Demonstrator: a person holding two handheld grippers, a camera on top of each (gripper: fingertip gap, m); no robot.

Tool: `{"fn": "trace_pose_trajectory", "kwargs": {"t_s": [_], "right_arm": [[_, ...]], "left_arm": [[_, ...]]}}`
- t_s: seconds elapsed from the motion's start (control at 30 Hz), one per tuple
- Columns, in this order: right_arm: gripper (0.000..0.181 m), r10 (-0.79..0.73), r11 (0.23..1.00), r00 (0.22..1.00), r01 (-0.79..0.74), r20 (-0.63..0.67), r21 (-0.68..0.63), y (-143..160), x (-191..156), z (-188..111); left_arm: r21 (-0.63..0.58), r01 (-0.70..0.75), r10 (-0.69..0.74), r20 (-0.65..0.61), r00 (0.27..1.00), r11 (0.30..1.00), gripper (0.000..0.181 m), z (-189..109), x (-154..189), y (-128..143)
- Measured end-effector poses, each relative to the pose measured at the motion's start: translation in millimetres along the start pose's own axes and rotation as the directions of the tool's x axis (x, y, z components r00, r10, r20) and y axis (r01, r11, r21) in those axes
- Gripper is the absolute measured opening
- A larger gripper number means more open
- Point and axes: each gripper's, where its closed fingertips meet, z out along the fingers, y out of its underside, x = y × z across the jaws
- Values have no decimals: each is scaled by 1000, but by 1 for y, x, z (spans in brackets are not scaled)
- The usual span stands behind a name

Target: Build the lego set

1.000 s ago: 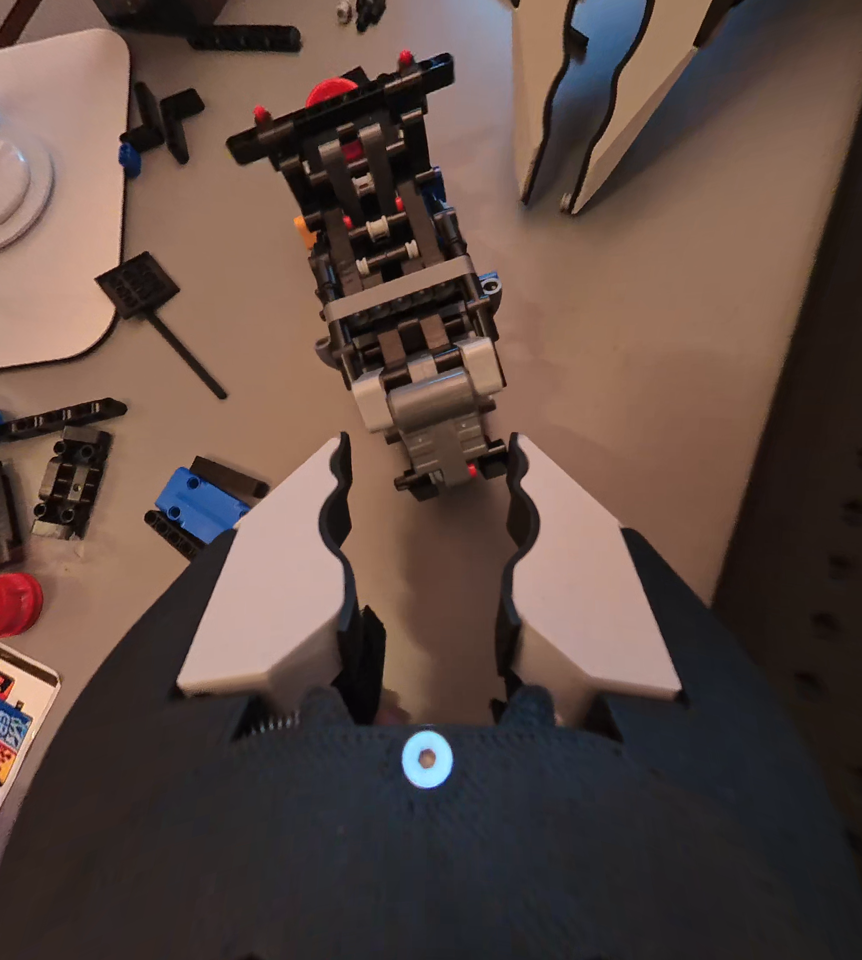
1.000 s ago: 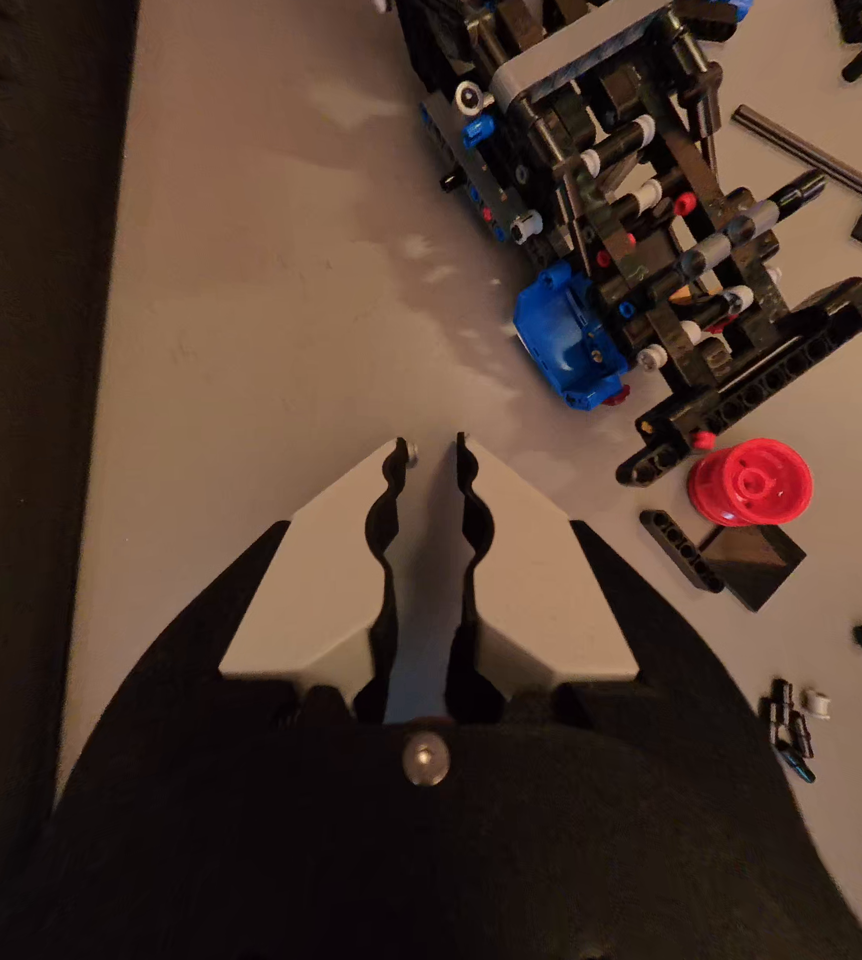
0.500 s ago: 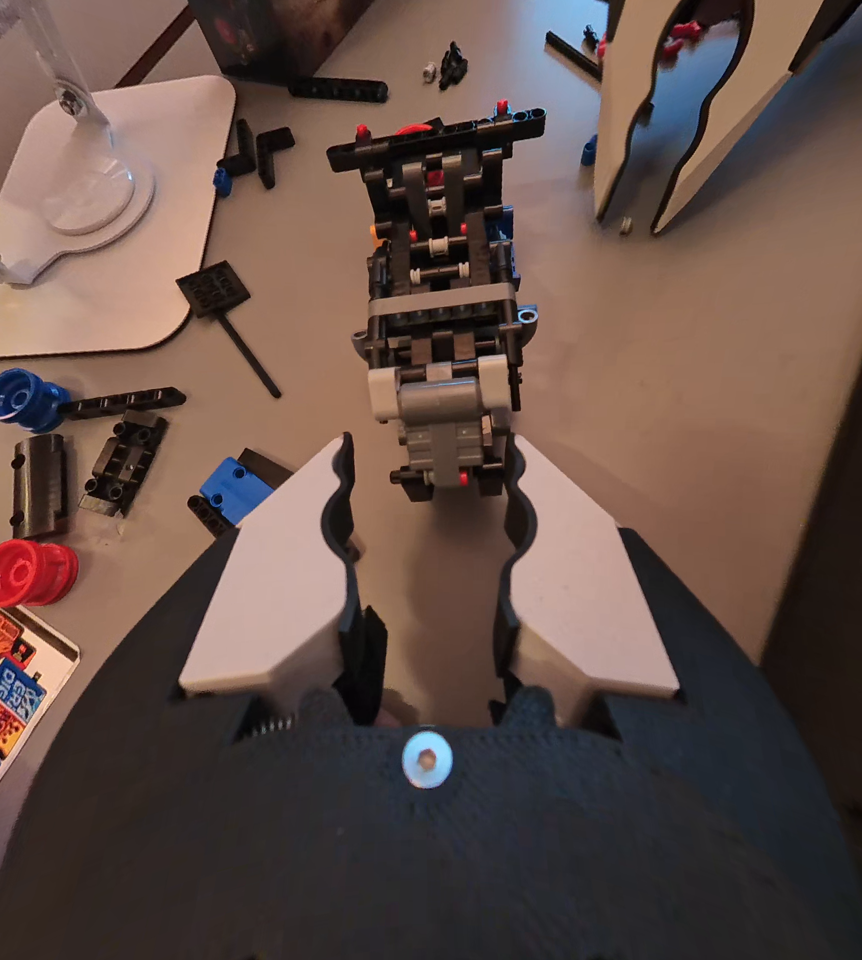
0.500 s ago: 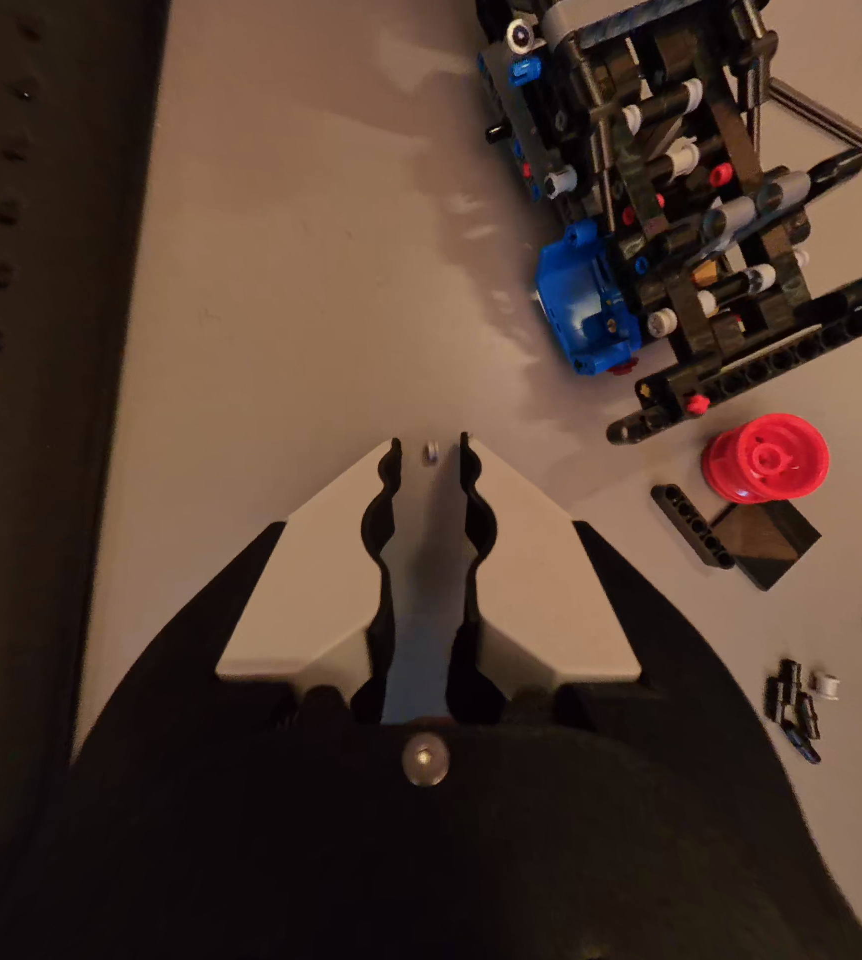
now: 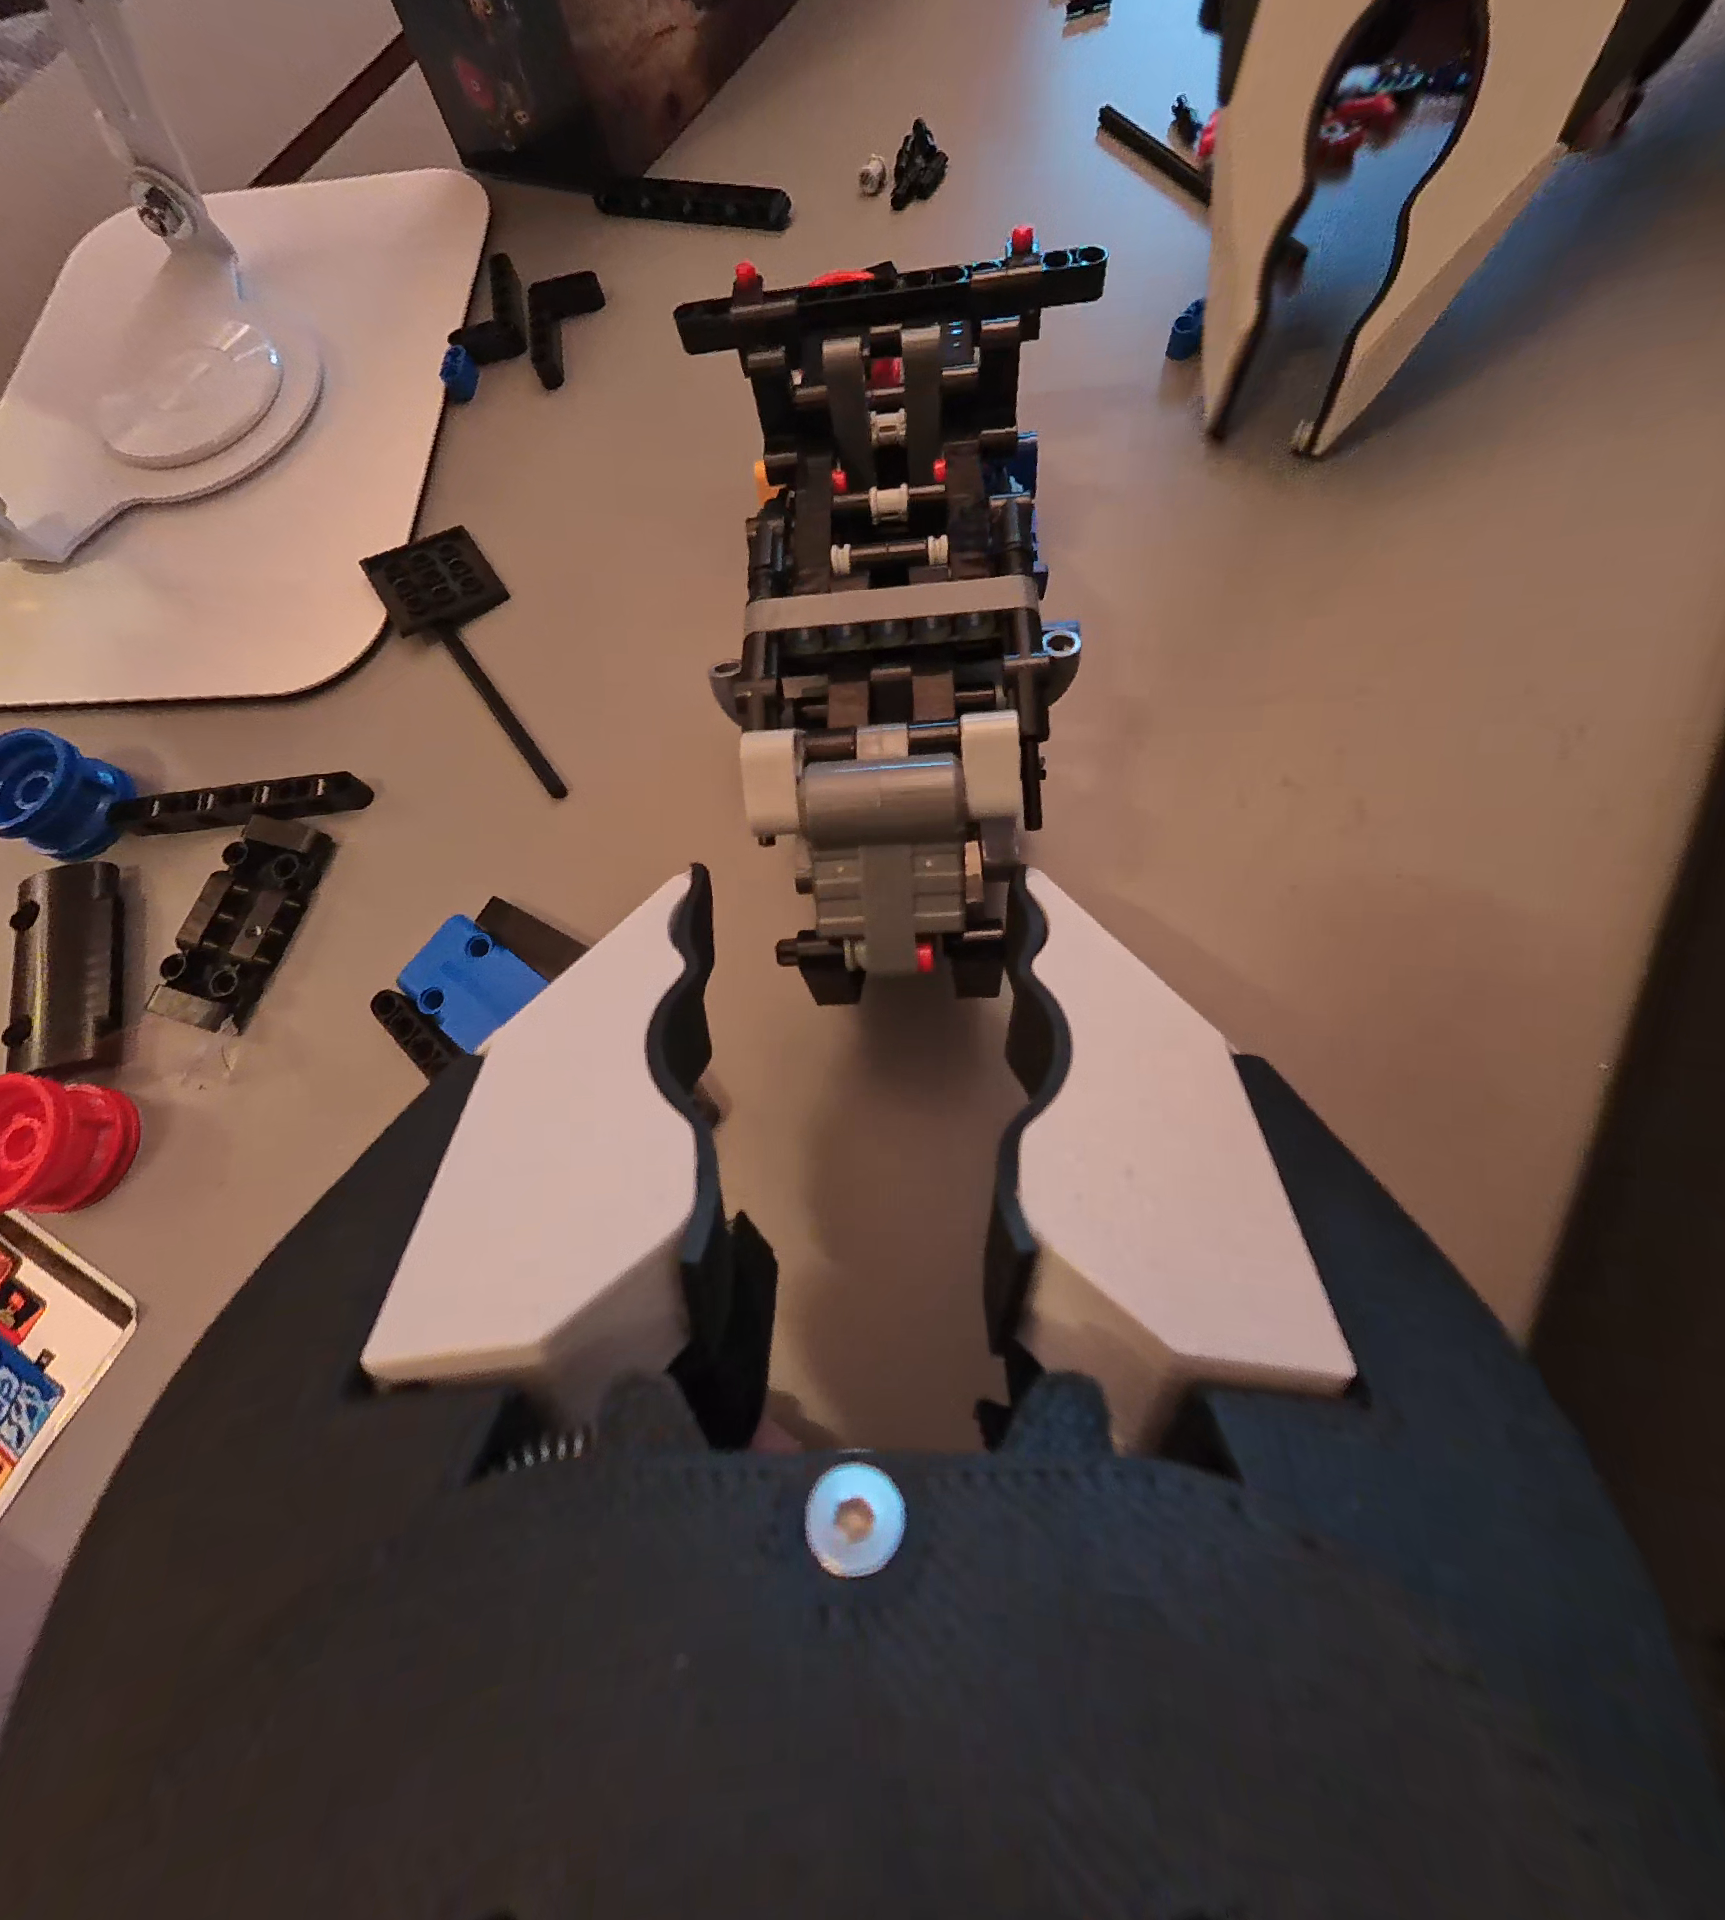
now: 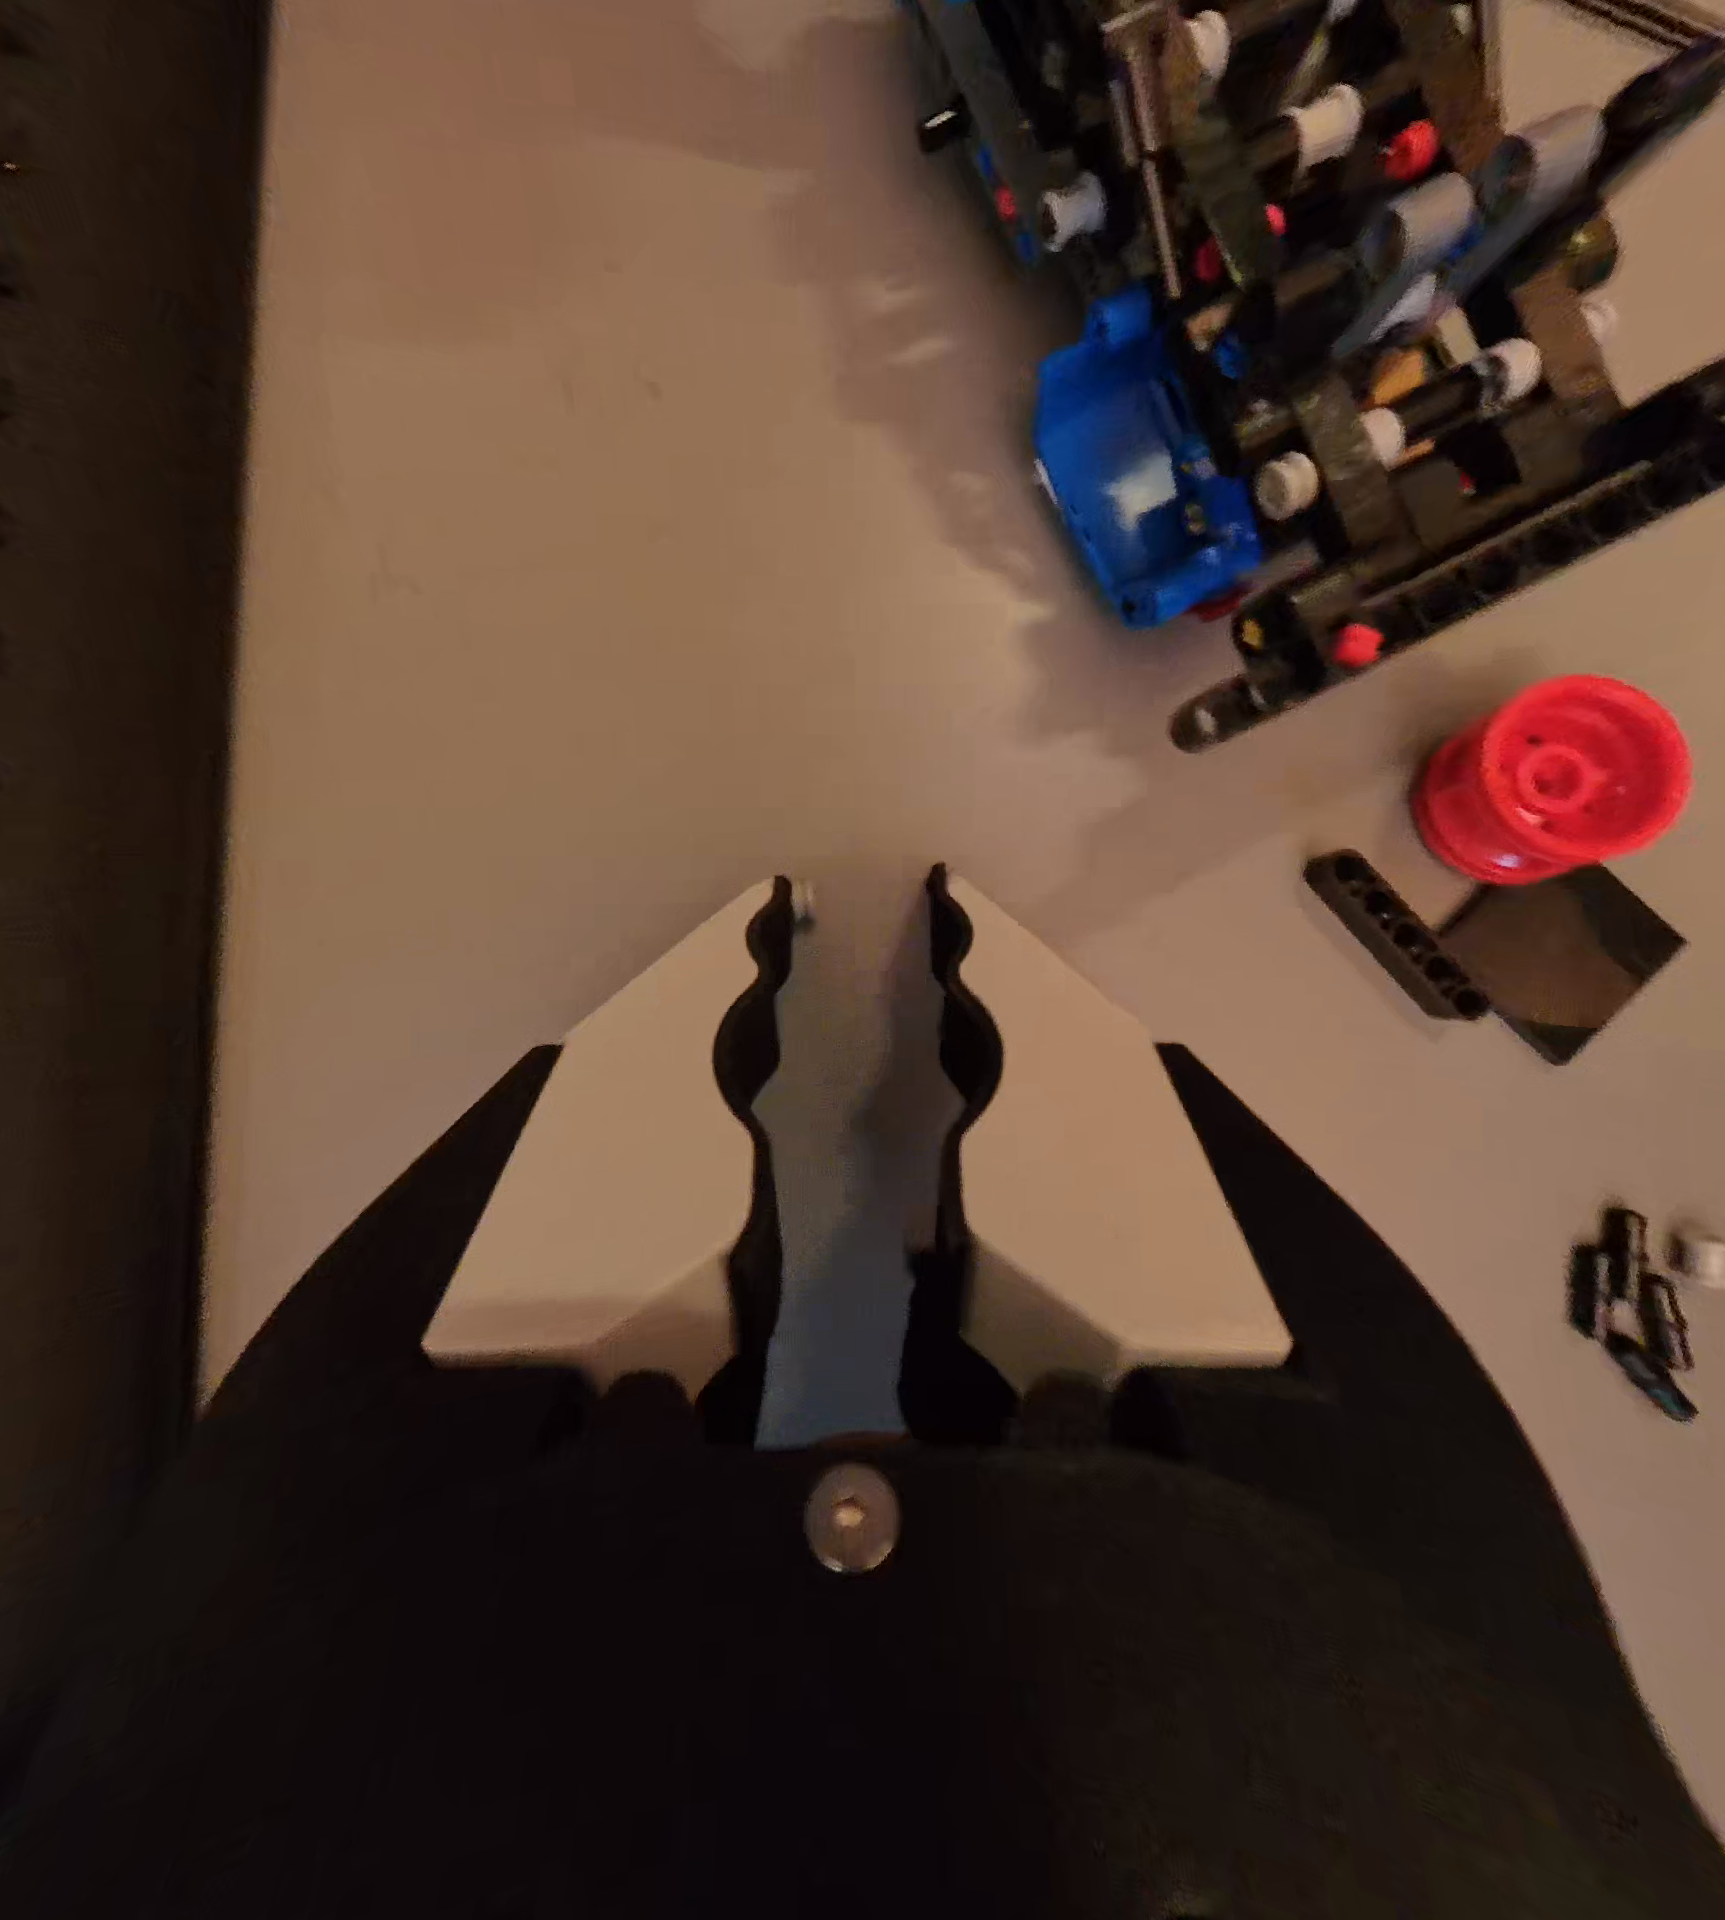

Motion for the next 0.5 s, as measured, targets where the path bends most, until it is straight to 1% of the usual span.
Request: {"fn": "trace_pose_trajectory", "kwargs": {"t_s": [0.03,0.13,0.27,0.37,0.5], "right_arm": [[29,3,1000,1000,-3,-24,1,0,5,-1],[26,13,1000,999,-12,-36,28,-1,9,-7],[9,22,999,999,-21,-32,34,3,11,-11],[1,23,1000,999,-22,-30,11,10,12,-11],[6,26,999,999,-25,-29,42,4,12,-11]], "left_arm": [[1,1,-1,0,1000,1000,54,0,0,0],[2,1,-1,0,1000,1000,54,0,0,0],[2,2,-2,0,1000,1000,55,0,0,0],[-1,2,-2,0,1000,1000,55,1,0,1],[-4,0,0,-1,1000,1000,55,2,0,2]]}}
